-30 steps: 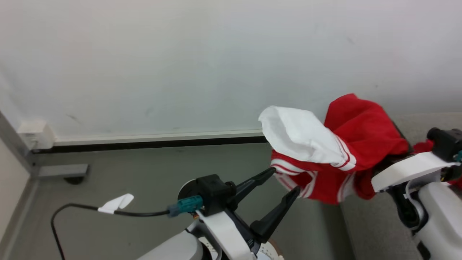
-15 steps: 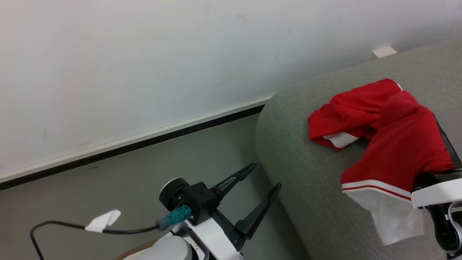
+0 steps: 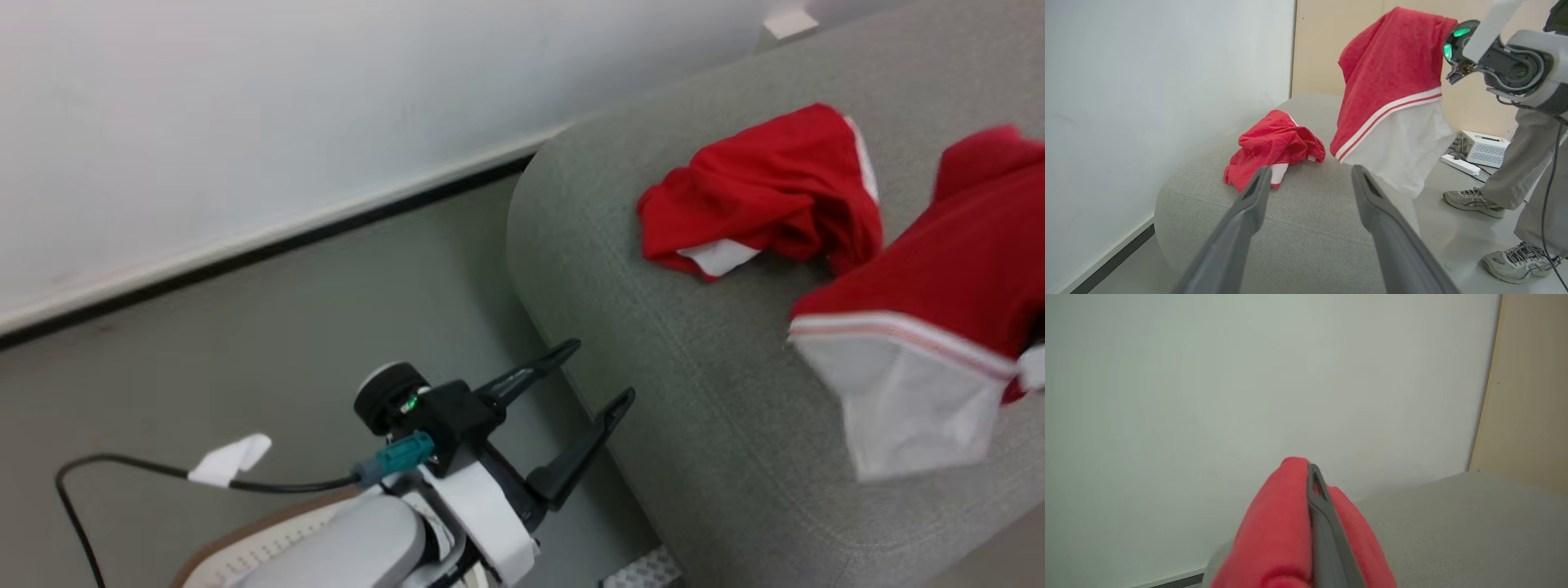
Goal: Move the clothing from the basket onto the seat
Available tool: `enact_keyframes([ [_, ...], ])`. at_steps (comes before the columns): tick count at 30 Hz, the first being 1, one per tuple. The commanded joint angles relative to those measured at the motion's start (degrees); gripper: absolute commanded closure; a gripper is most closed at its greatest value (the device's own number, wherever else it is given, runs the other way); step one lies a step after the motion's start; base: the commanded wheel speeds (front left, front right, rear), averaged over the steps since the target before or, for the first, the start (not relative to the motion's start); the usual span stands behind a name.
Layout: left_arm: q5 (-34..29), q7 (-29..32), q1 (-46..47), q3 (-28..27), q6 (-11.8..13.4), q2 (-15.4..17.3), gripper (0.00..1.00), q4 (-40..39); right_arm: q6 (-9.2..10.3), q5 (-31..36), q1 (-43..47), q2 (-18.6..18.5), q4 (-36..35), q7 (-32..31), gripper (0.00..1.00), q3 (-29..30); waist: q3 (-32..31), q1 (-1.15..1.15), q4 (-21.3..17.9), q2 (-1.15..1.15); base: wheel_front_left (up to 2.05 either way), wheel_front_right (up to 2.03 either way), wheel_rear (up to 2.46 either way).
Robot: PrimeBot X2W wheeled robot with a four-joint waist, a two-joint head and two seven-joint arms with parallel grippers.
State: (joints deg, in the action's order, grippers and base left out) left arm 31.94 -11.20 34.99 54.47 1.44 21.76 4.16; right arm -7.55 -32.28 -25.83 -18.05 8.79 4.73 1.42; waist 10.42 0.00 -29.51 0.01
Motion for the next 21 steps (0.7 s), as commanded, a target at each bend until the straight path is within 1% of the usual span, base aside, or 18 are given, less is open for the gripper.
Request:
enact_keyframes([
  [1,-0.72,0.56,1.05,-0.08,-0.19,0.78,0.00,-0.32,0.11,0.58,-2.28,-0.66,0.74,-0.33,1.00,1.18,3.99,0.00,1.94,-0.01,0.00,0.00,0.00],
  [5,-1.44,2.45,3.78,-0.46,-0.79,2.04,0.00,-1.66,0.11,2.53,-10.56,-3.62,6.47,-2.26,1.00,5.23,9.91,0.00,4.97,-0.01,0.00,0.00,0.00],
  [6,-1.67,3.13,4.69,-0.39,-0.92,2.22,0.00,-2.16,0.11,4.28,-12.09,-5.59,8.21,-2.87,1.00,5.78,11.77,0.00,6.07,-0.01,0.00,0.00,0.00],
  [7,-1.96,3.77,5.65,-0.33,-1.30,2.47,0.00,-2.46,0.11,5.38,-13.80,-6.94,10.12,-3.12,1.00,6.17,13.37,0.00,7.12,-0.01,0.00,0.00,0.00],
  [8,-2.04,4.03,6.33,-0.42,-1.43,2.90,0.00,-2.72,0.12,5.62,-15.94,-7.17,12.47,-2.97,1.00,7.31,14.73,0.00,8.00,-0.01,0.00,0.00,0.00],
  [9,-2.09,4.58,6.85,-0.52,-1.48,3.15,0.00,-3.15,0.10,7.14,-17.51,-8.50,14.68,-3.02,1.00,7.96,16.17,0.00,8.92,-0.01,0.00,0.00,0.00],
  [11,-2.31,5.04,7.69,-0.95,-1.50,4.05,0.00,-3.45,0.10,9.67,-20.16,-9.59,19.73,-3.92,1.00,8.66,18.30,0.00,10.35,-0.01,0.00,0.00,0.00],
  [14,-2.42,5.10,8.68,-1.40,-1.52,4.43,0.00,-3.70,0.11,14.26,-22.98,-11.27,26.74,-6.04,1.00,6.86,20.50,0.00,12.10,-0.01,0.00,0.00,0.00],
  [16,-2.31,4.80,8.86,-1.53,-1.48,4.56,0.00,-3.51,0.11,17.82,-23.59,-12.67,32.04,-9.11,1.00,4.53,21.09,0.00,12.86,-0.01,0.00,0.00,0.00],
  [17,-2.28,4.58,9.00,-1.59,-1.51,4.57,0.00,-3.34,0.12,18.86,-24.14,-13.08,34.30,-10.61,0.93,3.60,21.23,0.00,13.17,-0.01,0.00,0.00,0.00],
  [18,-2.25,4.35,9.06,-1.57,-1.56,4.44,0.00,-3.13,0.12,19.14,-24.51,-12.82,36.82,-12.34,0.95,3.14,21.17,0.00,13.45,-0.01,0.00,0.00,0.00],
  [19,-2.13,4.22,9.05,-1.54,-1.61,4.30,0.00,-2.87,0.12,19.26,-24.54,-12.35,39.14,-14.36,0.91,2.36,20.98,0.00,13.65,-0.01,0.00,0.00,0.00],
  [20,-1.96,3.97,9.08,-1.66,-1.56,4.21,0.00,-2.58,0.12,19.31,-24.67,-12.39,40.99,-15.90,0.83,1.69,20.74,0.00,13.81,-0.01,0.00,0.00,0.00],
  [21,-1.80,3.82,9.07,-1.70,-1.55,4.12,0.00,-2.26,0.12,19.02,-25.03,-12.59,42.32,-17.01,0.66,1.17,20.42,0.00,13.92,-0.01,0.00,0.00,0.00],
])
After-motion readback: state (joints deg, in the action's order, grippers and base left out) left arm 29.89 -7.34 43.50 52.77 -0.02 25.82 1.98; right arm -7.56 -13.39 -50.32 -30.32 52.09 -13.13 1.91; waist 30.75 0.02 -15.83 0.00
